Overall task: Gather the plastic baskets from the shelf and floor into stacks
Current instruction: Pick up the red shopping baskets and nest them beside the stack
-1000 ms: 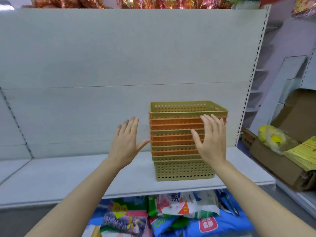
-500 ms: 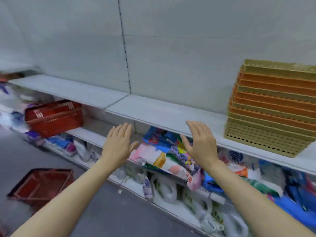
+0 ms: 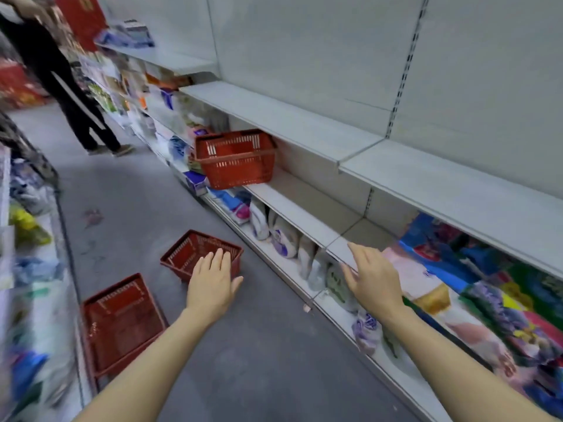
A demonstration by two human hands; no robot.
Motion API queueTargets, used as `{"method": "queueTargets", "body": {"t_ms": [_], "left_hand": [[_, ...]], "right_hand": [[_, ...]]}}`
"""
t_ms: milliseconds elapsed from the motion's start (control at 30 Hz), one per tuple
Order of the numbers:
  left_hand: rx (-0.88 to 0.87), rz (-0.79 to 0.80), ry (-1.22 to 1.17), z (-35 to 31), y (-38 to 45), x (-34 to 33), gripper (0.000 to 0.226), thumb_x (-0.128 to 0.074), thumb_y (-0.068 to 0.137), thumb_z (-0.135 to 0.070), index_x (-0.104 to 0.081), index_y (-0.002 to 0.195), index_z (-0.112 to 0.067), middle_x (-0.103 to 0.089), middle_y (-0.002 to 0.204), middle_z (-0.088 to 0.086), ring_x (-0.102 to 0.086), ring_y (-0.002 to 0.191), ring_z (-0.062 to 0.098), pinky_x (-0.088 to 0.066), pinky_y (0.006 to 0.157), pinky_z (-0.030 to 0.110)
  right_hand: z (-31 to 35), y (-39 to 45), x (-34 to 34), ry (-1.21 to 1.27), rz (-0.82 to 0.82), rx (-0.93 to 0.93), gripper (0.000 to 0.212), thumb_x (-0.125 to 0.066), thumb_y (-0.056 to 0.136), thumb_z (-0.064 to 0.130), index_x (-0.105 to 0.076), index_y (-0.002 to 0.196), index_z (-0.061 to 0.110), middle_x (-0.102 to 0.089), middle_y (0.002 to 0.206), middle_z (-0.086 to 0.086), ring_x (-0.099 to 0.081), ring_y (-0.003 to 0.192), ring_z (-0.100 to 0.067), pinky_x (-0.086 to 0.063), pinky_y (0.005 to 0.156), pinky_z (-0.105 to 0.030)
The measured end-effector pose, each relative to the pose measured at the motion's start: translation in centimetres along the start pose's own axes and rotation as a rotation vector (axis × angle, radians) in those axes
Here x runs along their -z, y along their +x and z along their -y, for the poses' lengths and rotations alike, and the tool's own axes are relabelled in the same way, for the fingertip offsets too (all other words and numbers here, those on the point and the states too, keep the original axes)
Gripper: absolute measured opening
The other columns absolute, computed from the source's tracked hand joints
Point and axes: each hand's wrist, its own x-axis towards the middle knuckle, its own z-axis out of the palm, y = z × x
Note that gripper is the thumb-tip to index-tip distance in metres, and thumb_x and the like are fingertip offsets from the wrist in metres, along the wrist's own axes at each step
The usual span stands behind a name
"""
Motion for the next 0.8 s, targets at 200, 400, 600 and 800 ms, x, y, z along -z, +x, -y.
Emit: {"method": "queueTargets", "body": {"t_ms": [200,400,600,800], "left_hand": [[0.084,0.034,-0.007,9.7,6.0,-2.1,0.068,-0.069,0.087,-0.043,-0.057,0.136,0.003,-0.055,0.141,0.024,-0.052,0.129,0.042,-0.039,0.110,0.051],[0.127,0.004,-0.009,15.6,15.4,-4.5,0.067,-0.054,0.095,-0.047,-0.047,0.143,-0.001,-0.047,0.149,0.020,-0.043,0.137,0.038,-0.030,0.115,0.047],[0.164,0.030,-0.011,20.0,26.7,-6.5,0.063,-0.051,0.097,-0.045,-0.046,0.142,-0.001,-0.045,0.150,0.021,-0.041,0.137,0.039,-0.029,0.115,0.047],[0.241,0.076,-0.067,23.5,37.1,-9.1,0.063,-0.043,0.101,-0.044,-0.038,0.148,-0.002,-0.035,0.157,0.018,-0.032,0.144,0.036,-0.023,0.118,0.044]], "right_hand": [[6.2,7.2,-7.4,0.034,0.071,-0.009,0.035,-0.058,0.082,0.030,-0.065,0.106,0.006,-0.068,0.088,-0.012,-0.064,0.080,-0.032,-0.052,0.060,-0.035],[9.4,15.1,-14.8,0.022,0.154,-0.004,0.037,-0.071,0.081,0.026,-0.064,0.111,0.005,-0.070,0.094,-0.012,-0.065,0.087,-0.033,-0.053,0.065,-0.038],[10.4,23.8,-22.8,-0.007,0.179,-0.005,0.038,-0.073,0.079,0.027,-0.065,0.110,0.005,-0.070,0.091,-0.011,-0.066,0.084,-0.032,-0.052,0.060,-0.035],[10.2,31.3,-29.4,0.017,0.196,-0.053,0.038,-0.062,0.083,0.029,-0.066,0.112,0.004,-0.072,0.097,-0.011,-0.067,0.088,-0.033,-0.052,0.064,-0.036]]}}
